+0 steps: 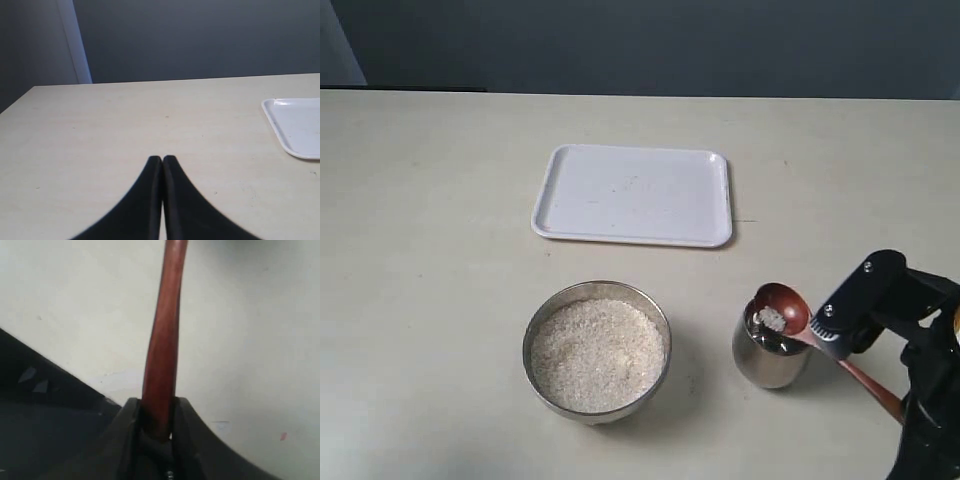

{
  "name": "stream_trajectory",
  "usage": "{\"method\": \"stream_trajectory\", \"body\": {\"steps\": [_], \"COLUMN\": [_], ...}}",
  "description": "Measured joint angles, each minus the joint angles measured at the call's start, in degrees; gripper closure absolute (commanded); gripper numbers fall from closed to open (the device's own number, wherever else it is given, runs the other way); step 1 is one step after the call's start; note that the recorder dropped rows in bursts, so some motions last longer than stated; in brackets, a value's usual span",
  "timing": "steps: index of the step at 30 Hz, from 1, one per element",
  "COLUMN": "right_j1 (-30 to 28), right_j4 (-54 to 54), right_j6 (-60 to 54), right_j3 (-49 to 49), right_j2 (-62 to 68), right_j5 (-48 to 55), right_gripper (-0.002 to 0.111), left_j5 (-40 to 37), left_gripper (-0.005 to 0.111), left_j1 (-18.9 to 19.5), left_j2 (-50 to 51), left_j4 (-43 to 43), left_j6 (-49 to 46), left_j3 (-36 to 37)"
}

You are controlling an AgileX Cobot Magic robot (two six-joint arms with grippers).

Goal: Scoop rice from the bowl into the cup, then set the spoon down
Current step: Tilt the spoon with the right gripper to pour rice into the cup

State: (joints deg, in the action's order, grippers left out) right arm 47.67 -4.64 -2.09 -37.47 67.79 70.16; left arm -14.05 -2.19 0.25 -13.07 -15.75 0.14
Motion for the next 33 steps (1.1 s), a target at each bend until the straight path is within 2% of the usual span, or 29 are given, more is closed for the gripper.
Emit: {"method": "stream_trajectory", "body": {"steps": [11, 33], "right_j1": [0.0, 0.0], "right_j4": [-7.69, -9.77], "right_j6": [1.71, 2.09], "right_j3": [0.0, 0.0], "right_j2": [-0.24, 4.96], "right_j5": [0.0, 0.0], "right_gripper": [0.107, 0.107], "left_j5": [0.0, 0.0], "left_gripper": [0.106, 0.106], "left_j1": [0.0, 0.0], "left_j2": [0.0, 0.0], "left_j4": [0.0, 0.0], "left_j6": [0.0, 0.0], "left_j3": [0.0, 0.0]}}
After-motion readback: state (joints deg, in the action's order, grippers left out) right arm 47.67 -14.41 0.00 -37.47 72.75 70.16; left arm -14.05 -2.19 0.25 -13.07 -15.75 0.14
